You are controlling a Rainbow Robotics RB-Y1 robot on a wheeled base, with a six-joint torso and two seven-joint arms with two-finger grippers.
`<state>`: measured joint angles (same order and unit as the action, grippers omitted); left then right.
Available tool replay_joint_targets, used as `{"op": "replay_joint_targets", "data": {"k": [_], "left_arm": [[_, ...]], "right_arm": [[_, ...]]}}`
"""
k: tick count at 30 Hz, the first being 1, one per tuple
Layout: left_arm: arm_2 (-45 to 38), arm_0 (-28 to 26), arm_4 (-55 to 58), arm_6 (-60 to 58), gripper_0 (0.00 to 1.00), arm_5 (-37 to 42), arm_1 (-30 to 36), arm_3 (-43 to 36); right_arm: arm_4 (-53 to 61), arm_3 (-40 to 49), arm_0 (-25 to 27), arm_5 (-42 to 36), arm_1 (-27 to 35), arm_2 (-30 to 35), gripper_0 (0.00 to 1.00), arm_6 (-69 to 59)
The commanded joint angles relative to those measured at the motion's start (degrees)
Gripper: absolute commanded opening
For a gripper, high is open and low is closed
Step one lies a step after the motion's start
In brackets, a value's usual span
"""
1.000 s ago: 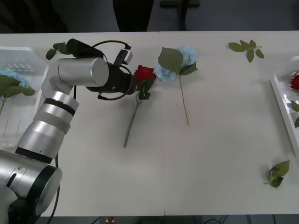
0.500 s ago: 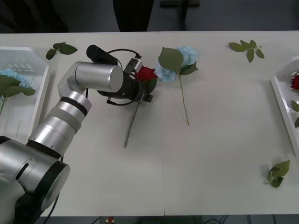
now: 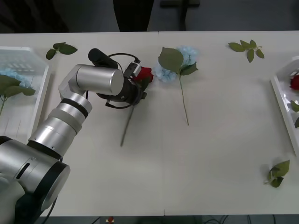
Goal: Place the red flowers into the right box and the blue flowers into the left box. If a person shows an open palm, hand one flower to the person first, then continue sorting.
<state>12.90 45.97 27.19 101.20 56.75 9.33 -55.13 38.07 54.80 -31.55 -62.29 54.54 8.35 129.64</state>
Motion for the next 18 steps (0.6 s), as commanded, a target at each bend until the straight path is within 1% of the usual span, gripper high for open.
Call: {"op": "replay_joint_targets", "data": {"k": [1,3,8,12,15,18], "left_arm": [[0.02,1.67,-0.21,-2.06,0.0,-0.41,-0.19,-0.33],[0.02,1.67,0.14,-2.23,0.0,-0.41,-0.19,-0.33],[0.02,1.67,0.93,-2.23,0.0,-0.41,0.25,-0.42],[0.02,1.67,3.65,-1.62,0.0,-0.24,1.74,-1.56],[0.02,1.14,6.73,-1.0,0.0,1.96,3.68,-4.46],[0.02,-1.32,10.86,-0.39,0.0,5.39,6.84,-11.41]], "right_arm": [[2.71,1.45,-0.44,-0.47,0.74,0.09,1.0,2.11],[4.64,3.03,-0.44,-3.11,0.83,0.71,1.0,2.37],[8.68,12.44,-0.44,-14.18,0.74,2.73,1.0,1.75],[12.81,18.59,-0.44,-19.98,-0.23,4.04,1.0,1.05],[17.03,21.58,-0.88,-23.23,-2.43,4.48,1.0,-0.09],[20.2,23.51,-1.5,-24.99,-5.85,4.57,1.0,-3.26]]}}
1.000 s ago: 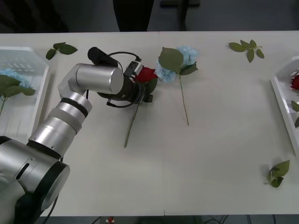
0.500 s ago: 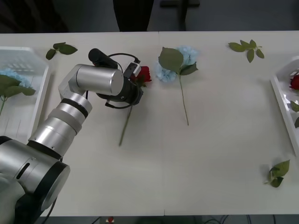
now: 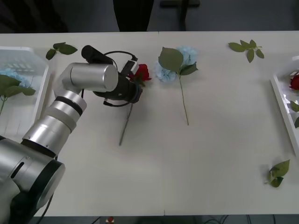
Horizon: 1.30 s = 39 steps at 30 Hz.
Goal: Place the red flowers into the right box and the blue flowers into the left box. If a person shows an open palm, hand one flower to the person first, then continue sorting.
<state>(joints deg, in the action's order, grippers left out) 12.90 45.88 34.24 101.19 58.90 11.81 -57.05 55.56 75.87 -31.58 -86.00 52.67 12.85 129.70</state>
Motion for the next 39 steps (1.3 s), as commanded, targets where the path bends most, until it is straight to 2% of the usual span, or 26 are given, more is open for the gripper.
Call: {"op": "replay_joint_targets", "data": {"k": [1,6,7,8,10,17,23,27,30,39], "left_arm": [[0.02,-1.94,4.79,-0.38,0.0,3.86,4.97,-11.07],[-0.86,-7.04,14.72,0.33,0.0,7.72,10.07,-23.9],[-0.86,-7.04,14.72,0.33,0.0,7.72,10.07,-23.9],[-1.74,-8.88,19.11,0.85,0.0,7.72,11.12,-27.86],[-2.62,-10.2,22.98,2.26,0.0,7.64,11.74,-30.58],[-5.52,-13.63,39.06,8.85,0.0,3.86,11.56,-35.59],[-5.61,-15.39,49.35,14.48,0.0,-1.94,9.54,-37.35],[-6.31,-15.65,53.3,17.64,0.0,-3.7,7.78,-37.61],[-6.84,-15.91,55.24,19.75,0.0,-5.28,5.59,-37.52],[-8.95,-15.91,54.71,22.04,0.0,-7.66,-1.62,-37.52]], "right_arm": [[3.15,2.88,-1.55,-1.36,-4.68,0.07,1.0,-3.84],[3.85,7.54,-1.91,-0.92,-11.89,-1.51,1.0,-8.5],[3.85,7.54,-1.91,-0.92,-11.89,-1.51,1.0,-8.5],[2.97,9.38,-1.91,-0.04,-14.26,-3.18,1.0,-10.87],[1.92,10.7,-1.91,1.01,-16.02,-4.94,1.0,-12.63],[1.39,12.72,-1.91,8.31,-20.24,-10.74,1.0,-16.67],[2.88,16.41,-1.73,10.06,-21.38,-11.26,1.0,-14.56],[7.63,16.68,-1.82,7.34,-21.29,-8.54,1.0,-6.65],[12.9,16.77,-1.73,2.15,-21.29,-5.11,1.0,-0.76],[25.74,16.68,-1.73,-11.91,-21.29,3.24,1.0,4.6]]}}
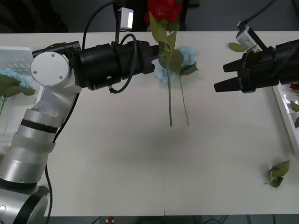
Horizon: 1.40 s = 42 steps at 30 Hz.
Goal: Place the red flowers into the right box and the blue flowers into the left box. If a person shows an open palm, hand one flower to the person first, then continue sorting.
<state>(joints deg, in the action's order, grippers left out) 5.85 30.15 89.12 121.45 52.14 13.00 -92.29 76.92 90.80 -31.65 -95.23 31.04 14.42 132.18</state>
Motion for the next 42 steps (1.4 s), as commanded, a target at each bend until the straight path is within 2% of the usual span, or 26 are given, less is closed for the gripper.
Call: {"op": "replay_joint_targets", "data": {"k": [1,8,16,23,29,31,33,34,35,36,37,40,42], "left_arm": [[-1.98,-0.18,-0.17,1.95,0.0,-0.99,-3.15,-2.28],[-3.38,-0.18,-3.16,2.3,0.0,-1.08,-6.58,-2.28],[-2.77,-0.18,-4.04,1.51,0.0,-1.08,-7.37,-2.28],[-1.89,-0.18,-4.57,0.8,0.0,-1.08,-7.37,-2.28],[-1.28,-0.18,-4.74,0.1,0.0,-1.17,-7.46,-2.19],[-1.19,-0.18,-5.27,-0.16,0.0,-1.08,-7.46,-2.28],[-1.01,-0.18,-5.27,-0.34,0.0,-1.08,-7.46,-2.19],[-1.01,-0.27,-5.27,-0.43,0.0,-1.08,-7.46,-2.28],[-0.84,-0.27,-5.27,-0.52,0.0,-1.08,-7.46,-2.19],[-0.75,-0.27,-5.27,-0.6,0.0,-1.08,-7.46,-2.19],[-0.66,-0.27,-5.27,-0.69,0.0,-1.08,-7.46,-2.19],[-0.66,-0.27,-5.36,-0.87,0.0,-1.08,-7.46,-2.28],[-0.57,-0.27,-5.44,-1.04,0.0,-1.08,-7.46,-2.19]], "right_arm": [[5.26,1.66,-1.75,-3.12,0.34,1.93,1.0,2.12],[16.6,-3.79,-1.75,-4.7,-0.72,1.84,1.0,1.94],[16.16,-3.87,-1.75,-3.21,-3.88,-0.36,1.0,-1.22],[15.9,-3.96,-1.75,2.42,-5.81,-5.45,1.0,-4.03],[15.9,-3.96,-1.66,7.25,-6.6,-9.94,0.97,-4.74],[15.9,-3.96,-1.66,8.4,-6.78,-10.99,0.92,-4.91],[15.9,-3.87,-1.75,9.01,-6.96,-11.78,0.82,-5.0],[15.9,-3.96,-1.75,9.1,-7.13,-11.87,0.65,-5.09],[15.9,-3.96,-1.75,9.1,-7.31,-11.87,0.42,-5.17],[15.9,-3.96,-1.66,9.1,-7.4,-11.87,0.23,-5.26],[15.81,-3.96,-1.75,9.01,-7.4,-11.87,0.11,-5.35],[15.9,-3.87,-1.75,8.75,-7.48,-11.87,0.02,-5.35],[15.9,-3.96,-1.75,8.48,-7.57,-11.96,0.0,-5.35]]}}
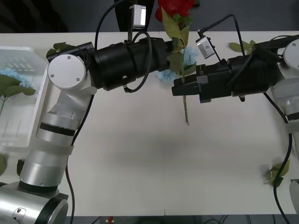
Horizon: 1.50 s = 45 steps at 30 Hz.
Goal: Place the red flowers into the right box and the blue flowers into the left box. If a person shows an open palm, hand one flower to the person first, then continue sorting.
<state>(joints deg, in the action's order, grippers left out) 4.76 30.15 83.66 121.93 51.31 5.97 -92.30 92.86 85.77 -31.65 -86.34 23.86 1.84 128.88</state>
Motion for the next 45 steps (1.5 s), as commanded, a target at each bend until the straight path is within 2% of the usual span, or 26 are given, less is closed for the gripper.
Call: {"op": "replay_joint_targets", "data": {"k": [1,12,13,14,15,16,18,23,33,39,45], "left_arm": [[0.6,-0.26,0.02,-1.61,0.0,-0.25,-0.43,-2.27],[0.6,-0.26,-1.48,-2.23,0.0,-0.25,-0.34,-2.27],[0.51,-0.26,-1.74,-2.32,0.14,-0.25,-0.34,-2.18],[0.51,-0.26,-1.83,-2.4,0.38,-0.25,-0.26,-2.18],[0.51,-0.26,-1.83,-2.4,0.53,-0.25,-0.17,-2.18],[0.51,-0.35,-1.74,-2.49,0.64,-0.25,0.01,-2.27],[0.51,-0.35,-1.74,-2.49,0.78,-0.25,0.53,-2.27],[0.6,-0.35,0.81,-2.32,0.94,1.33,3.17,-2.27],[0.6,-5.36,8.19,-2.23,0.98,7.49,16.71,-8.51],[0.07,-8.79,13.81,0.06,0.98,11.44,25.67,-11.76],[-2.04,-11.6,21.37,8.67,0.98,16.8,32.26,-11.76]], "right_arm": [[-0.05,1.07,-1.74,-0.32,-0.4,0.62,0.0,-2.14],[-0.05,1.07,-1.74,-0.5,-0.4,0.89,0.0,-2.23],[-0.05,1.07,-1.74,-0.5,-0.4,1.15,0.0,-2.23],[-0.05,1.07,-1.66,-0.67,-0.4,1.24,0.0,-2.23],[0.04,1.07,-1.74,-0.67,-0.4,1.33,0.0,-2.31],[0.04,1.07,-1.66,-0.67,-0.4,1.33,0.0,-2.31],[0.04,1.07,-1.66,-0.85,-0.4,1.59,0.0,-2.31],[0.04,1.07,-1.66,-2.34,-0.4,3.0,0.0,-2.31],[-0.31,1.07,-1.57,-8.85,2.06,9.59,0.0,-2.67],[-4.88,1.07,-1.57,-14.47,8.04,15.74,0.0,-3.28],[-14.73,1.07,-0.87,-19.04,16.13,22.33,0.0,-4.51]]}}
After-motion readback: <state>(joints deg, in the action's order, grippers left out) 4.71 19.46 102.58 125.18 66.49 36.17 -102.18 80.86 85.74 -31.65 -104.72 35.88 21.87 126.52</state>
